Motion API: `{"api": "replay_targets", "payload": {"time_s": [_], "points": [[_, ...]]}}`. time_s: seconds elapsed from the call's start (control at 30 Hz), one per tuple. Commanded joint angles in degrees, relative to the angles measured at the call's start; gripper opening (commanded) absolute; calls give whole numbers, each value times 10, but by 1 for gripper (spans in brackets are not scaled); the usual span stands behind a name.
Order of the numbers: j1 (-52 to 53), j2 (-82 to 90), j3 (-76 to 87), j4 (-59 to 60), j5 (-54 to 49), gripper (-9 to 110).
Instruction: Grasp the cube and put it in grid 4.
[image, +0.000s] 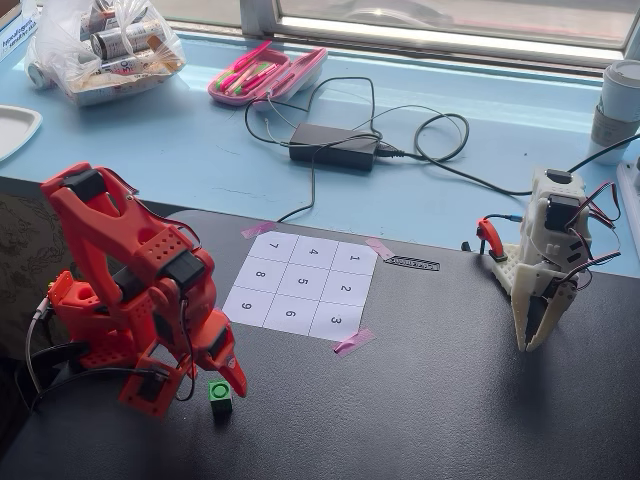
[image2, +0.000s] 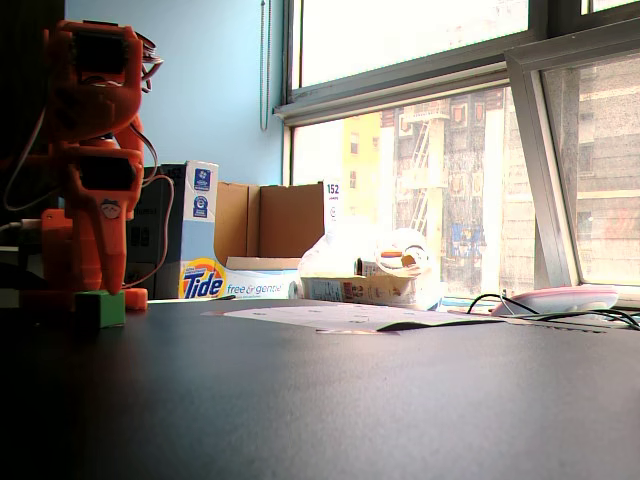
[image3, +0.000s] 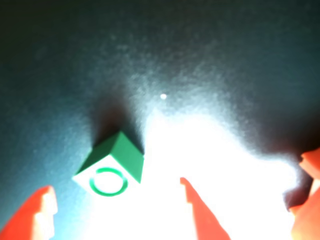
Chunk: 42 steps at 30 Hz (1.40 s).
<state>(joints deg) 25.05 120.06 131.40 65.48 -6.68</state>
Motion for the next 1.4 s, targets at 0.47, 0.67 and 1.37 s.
{"api": "replay_targets", "payload": {"time_s": [0.47,0.67,1.37], "points": [[47,-58,-48,-37,-53,36],[33,-83,-49,-72,-49,35],[-10,-92,-110,-36,-104,0]]}}
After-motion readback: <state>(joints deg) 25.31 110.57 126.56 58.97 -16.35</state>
